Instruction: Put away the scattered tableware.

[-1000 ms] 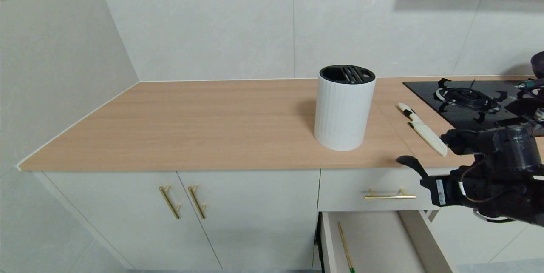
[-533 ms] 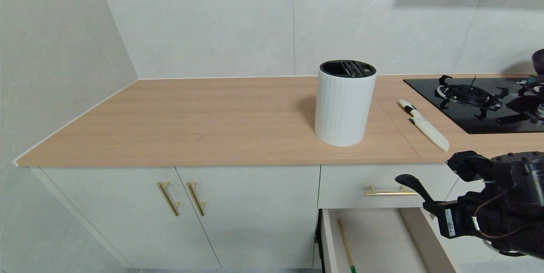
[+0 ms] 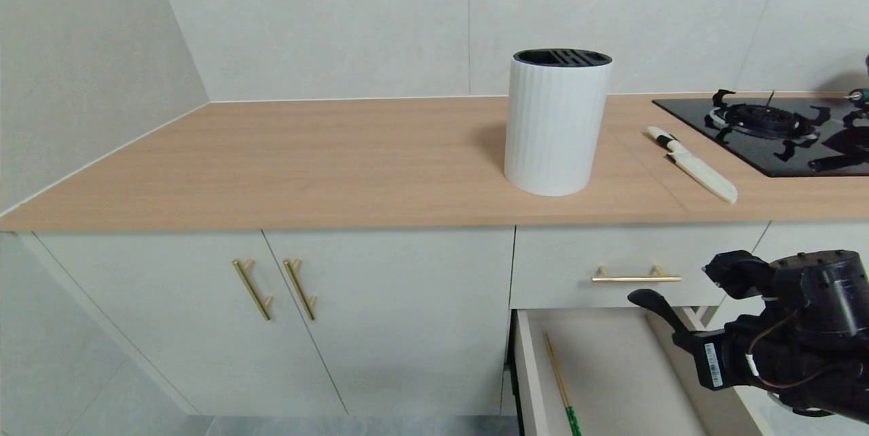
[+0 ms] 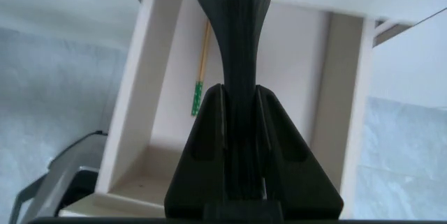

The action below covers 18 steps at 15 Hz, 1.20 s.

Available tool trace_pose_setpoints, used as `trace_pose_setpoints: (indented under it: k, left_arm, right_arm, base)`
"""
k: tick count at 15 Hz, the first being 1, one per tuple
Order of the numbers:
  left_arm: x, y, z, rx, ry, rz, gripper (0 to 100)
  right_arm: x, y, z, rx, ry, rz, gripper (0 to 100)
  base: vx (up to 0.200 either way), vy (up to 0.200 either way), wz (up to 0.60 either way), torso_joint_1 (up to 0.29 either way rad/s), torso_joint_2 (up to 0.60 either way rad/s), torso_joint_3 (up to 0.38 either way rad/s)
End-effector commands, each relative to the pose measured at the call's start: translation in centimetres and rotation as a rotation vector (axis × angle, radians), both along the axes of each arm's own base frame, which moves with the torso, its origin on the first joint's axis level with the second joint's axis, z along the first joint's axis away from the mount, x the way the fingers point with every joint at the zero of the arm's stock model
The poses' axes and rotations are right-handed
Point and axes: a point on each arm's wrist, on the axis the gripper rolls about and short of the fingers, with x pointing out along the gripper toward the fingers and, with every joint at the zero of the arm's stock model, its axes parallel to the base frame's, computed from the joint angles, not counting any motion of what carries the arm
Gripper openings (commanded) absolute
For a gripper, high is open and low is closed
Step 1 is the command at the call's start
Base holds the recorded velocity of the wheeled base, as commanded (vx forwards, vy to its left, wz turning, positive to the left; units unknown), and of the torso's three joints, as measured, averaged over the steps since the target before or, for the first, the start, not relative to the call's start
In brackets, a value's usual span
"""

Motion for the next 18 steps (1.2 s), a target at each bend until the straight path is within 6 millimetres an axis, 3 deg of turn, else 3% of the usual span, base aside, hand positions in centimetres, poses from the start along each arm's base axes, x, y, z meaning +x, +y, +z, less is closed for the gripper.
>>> trace_pose_setpoints:
  k: [1,12,18]
  left_arm:
    - [0.0,0.0,0.0,-0.002,-0.001,0.001,100]
    - [0.0,0.0,0.0,0.0,-0.001,0.001,100]
    - [0.0,0.0,0.0,0.0,-0.001,0.001,100]
  right_arm:
    - [0.2,0.1,-0.6,-0.009,0.024,0.001,0]
    - [0.8,0.4,-1.7,-0.017,0.028,-0.001,0]
    - [0.8,0.4,-1.7,-0.018,0.03,-0.001,0]
  base:
    - [0.0,0.0,0.0,-0.178,0.48,0.29]
    - [0.0,0.0,0.0,-0.135,0.46,0.314]
    - [0.0,0.0,0.0,-0.016,0.07,0.052]
